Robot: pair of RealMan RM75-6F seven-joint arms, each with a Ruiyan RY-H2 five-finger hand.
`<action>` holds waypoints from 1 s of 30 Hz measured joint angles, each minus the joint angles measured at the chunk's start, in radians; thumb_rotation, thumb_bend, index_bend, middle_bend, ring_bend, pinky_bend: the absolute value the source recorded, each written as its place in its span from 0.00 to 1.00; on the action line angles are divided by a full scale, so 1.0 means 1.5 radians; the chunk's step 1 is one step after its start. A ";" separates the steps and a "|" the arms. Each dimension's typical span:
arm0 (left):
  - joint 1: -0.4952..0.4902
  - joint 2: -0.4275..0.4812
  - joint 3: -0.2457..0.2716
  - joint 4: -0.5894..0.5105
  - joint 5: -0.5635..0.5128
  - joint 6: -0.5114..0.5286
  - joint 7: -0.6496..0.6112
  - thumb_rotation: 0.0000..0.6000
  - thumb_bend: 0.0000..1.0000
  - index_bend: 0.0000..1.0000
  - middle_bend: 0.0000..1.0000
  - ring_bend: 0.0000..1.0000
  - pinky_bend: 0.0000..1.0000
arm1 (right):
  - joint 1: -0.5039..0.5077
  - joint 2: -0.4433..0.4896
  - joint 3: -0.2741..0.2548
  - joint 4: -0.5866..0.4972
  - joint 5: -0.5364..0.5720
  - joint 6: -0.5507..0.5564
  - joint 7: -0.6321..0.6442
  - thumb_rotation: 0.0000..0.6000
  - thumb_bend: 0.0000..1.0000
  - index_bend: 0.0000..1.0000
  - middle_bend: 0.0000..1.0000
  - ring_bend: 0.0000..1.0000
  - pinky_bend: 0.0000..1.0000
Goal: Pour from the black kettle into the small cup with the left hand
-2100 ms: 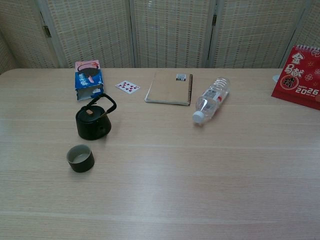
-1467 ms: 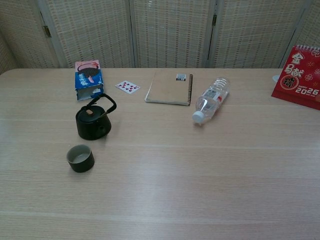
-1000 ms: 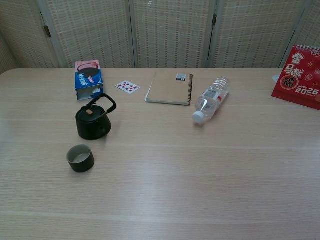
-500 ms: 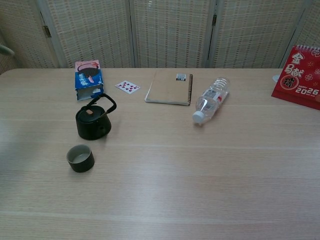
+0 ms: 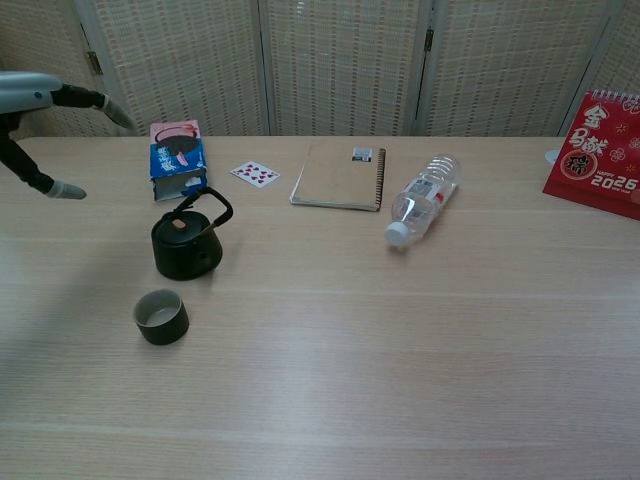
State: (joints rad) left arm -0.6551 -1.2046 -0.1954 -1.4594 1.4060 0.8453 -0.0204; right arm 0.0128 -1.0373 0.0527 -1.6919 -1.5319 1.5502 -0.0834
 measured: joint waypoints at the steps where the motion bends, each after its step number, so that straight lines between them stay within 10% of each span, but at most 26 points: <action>1: -0.008 -0.004 -0.002 0.005 -0.007 -0.010 0.000 1.00 0.23 0.23 0.19 0.10 0.00 | 0.000 0.000 0.000 0.000 0.000 0.000 0.001 1.00 0.29 0.02 0.07 0.18 0.00; 30: -0.214 -0.126 0.007 0.130 -0.277 -0.232 0.145 0.34 0.15 0.26 0.22 0.06 0.00 | -0.005 0.004 -0.002 0.003 0.021 -0.014 0.005 1.00 0.29 0.02 0.08 0.19 0.00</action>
State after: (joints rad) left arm -0.9768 -1.3932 -0.1846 -1.2637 0.9910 0.4972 0.1966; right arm 0.0060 -1.0308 0.0493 -1.6878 -1.5008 1.5286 -0.0765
